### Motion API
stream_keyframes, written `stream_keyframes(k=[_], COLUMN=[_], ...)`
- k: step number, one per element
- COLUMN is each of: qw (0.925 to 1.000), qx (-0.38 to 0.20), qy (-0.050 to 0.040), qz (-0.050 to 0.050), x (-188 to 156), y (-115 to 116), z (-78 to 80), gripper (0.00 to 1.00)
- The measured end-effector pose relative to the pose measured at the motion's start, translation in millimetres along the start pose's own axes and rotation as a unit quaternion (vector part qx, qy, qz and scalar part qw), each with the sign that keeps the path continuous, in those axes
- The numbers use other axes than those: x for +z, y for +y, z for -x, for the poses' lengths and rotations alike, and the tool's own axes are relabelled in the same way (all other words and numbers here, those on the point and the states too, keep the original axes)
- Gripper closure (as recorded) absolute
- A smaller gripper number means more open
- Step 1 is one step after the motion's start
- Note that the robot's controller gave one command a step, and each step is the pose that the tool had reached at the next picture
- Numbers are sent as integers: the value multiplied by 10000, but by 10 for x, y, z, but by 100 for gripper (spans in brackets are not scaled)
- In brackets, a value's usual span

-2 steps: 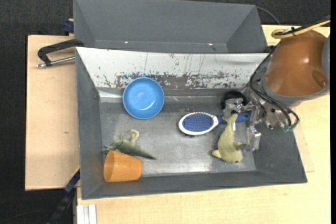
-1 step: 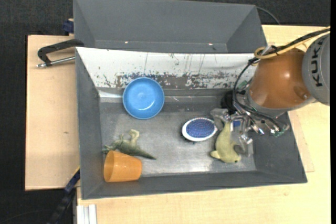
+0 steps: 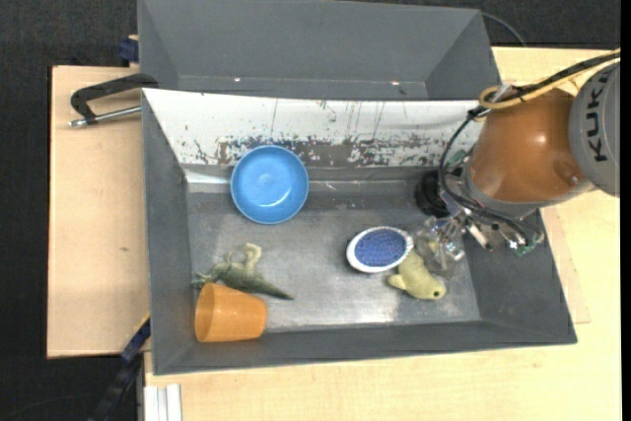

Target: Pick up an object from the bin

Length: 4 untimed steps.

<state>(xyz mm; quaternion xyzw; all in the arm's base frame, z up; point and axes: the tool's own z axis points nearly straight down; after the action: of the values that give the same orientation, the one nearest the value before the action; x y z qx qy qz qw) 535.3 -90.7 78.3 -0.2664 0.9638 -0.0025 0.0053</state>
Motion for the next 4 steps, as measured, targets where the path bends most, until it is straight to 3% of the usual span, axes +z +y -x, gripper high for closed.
stream_keyframes(k=[1, 2, 3, 4], qw=[10000, 9980, 9980, 9952], qx=[95, -636, -632, -976], qy=[-21, 42, 27, 18], qz=[-7, 49, 37, 44], x=[-1328, -735, -751, -3], y=[-115, 110, 101, 328], z=[272, 35, 43, 443], gripper=[100, 100, 0, 0])
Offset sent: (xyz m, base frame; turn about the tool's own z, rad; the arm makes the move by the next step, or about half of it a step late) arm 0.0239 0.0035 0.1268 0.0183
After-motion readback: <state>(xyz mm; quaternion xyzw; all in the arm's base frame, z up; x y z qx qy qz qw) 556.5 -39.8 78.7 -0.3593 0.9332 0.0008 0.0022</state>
